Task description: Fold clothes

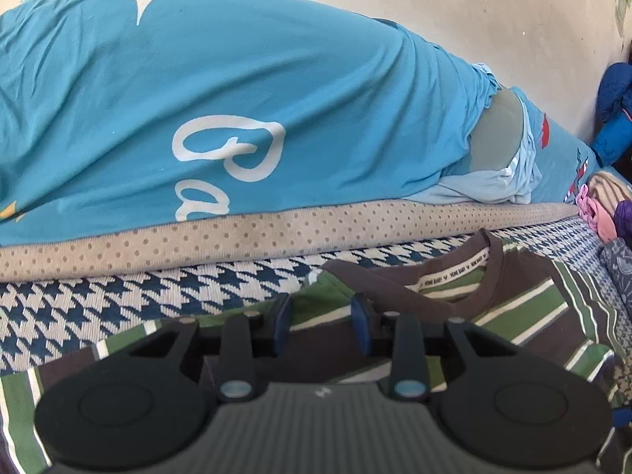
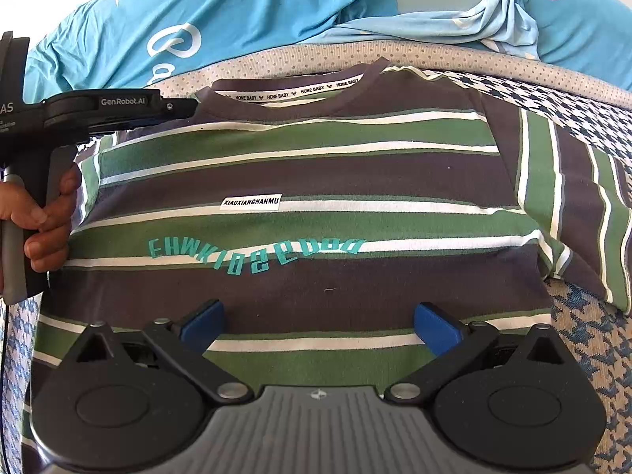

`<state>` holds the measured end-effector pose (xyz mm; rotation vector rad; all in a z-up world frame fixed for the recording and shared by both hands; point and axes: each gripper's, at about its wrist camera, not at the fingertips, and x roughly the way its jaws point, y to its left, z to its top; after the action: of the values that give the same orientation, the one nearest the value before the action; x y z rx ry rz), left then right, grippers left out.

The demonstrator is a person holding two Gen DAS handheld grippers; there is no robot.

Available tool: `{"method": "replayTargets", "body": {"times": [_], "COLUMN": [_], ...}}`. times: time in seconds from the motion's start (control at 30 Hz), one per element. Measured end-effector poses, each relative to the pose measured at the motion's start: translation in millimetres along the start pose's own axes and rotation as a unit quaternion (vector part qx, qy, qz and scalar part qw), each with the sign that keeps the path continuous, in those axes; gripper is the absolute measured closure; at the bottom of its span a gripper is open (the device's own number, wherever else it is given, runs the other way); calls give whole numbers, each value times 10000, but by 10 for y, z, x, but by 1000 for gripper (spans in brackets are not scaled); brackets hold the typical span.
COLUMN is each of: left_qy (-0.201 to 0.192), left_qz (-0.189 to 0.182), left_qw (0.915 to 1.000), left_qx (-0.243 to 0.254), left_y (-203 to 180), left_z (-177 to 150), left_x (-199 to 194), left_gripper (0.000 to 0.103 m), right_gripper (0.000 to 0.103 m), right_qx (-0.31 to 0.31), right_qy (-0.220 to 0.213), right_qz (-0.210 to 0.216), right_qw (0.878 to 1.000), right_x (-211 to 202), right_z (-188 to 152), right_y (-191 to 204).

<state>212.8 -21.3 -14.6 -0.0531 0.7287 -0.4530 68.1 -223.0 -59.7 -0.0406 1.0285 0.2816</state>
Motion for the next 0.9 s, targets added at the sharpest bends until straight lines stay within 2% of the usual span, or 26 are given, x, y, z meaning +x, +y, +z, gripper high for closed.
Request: {"method": "replayTargets", "body": {"times": [0.17, 0.37, 0.53, 0.67, 0.77, 0.9], "left_qy": [-23, 105, 121, -122, -226, -276], "left_qz": [139, -6, 107, -102, -72, -223], "left_qw": [9995, 9991, 9961, 9988, 9993, 9993], "left_qx": [278, 403, 866, 454, 294, 69], "left_y": [-120, -210, -325, -225, -148, -43], "left_z": [-29, -71, -72, -18, 14, 36], "left_x": [12, 11, -38, -109, -117, -88], "left_gripper": [95, 98, 96, 90, 82, 79], "right_gripper": [0, 0, 0, 0, 0, 0], "right_qx": [-5, 60, 74, 118, 109, -5], "right_qy": [10, 19, 25, 23, 21, 27], "right_qz": [-6, 21, 26, 65, 49, -49], "right_qw": [10000, 10000, 10000, 9999, 9999, 10000], "right_x": [12, 14, 13, -1, -3, 13], "right_z": [14, 27, 37, 32, 32, 19], "right_y": [3, -5, -12, -38, -36, 6]}}
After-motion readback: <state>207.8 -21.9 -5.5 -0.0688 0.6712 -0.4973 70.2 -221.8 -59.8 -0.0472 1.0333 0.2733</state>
